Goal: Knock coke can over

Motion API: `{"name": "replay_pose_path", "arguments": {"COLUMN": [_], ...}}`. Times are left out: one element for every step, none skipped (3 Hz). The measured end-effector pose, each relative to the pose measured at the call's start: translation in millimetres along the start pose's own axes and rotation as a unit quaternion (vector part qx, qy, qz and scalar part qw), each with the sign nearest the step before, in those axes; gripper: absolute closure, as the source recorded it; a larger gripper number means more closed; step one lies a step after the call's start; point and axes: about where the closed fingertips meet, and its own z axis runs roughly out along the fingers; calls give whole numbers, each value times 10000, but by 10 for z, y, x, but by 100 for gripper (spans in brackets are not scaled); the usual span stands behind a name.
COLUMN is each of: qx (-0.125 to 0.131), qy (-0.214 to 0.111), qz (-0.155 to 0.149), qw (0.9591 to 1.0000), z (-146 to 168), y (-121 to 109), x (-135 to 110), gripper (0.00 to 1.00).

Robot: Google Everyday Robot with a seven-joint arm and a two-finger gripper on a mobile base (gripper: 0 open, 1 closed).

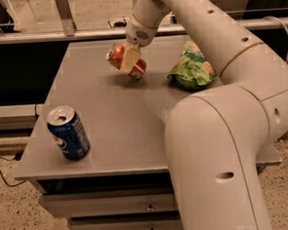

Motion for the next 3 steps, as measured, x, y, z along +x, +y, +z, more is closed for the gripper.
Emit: {"name": "replay_pose_path", "arguments": {"qx": [-178, -198, -164], "qy": [334, 629, 955], "qz": [-109, -11, 312], "qw": [9992, 9978, 9948], "z": [13, -70, -201], "y": [127, 290, 538], "x": [-26, -80, -123], "gripper": [84, 61, 38]}}
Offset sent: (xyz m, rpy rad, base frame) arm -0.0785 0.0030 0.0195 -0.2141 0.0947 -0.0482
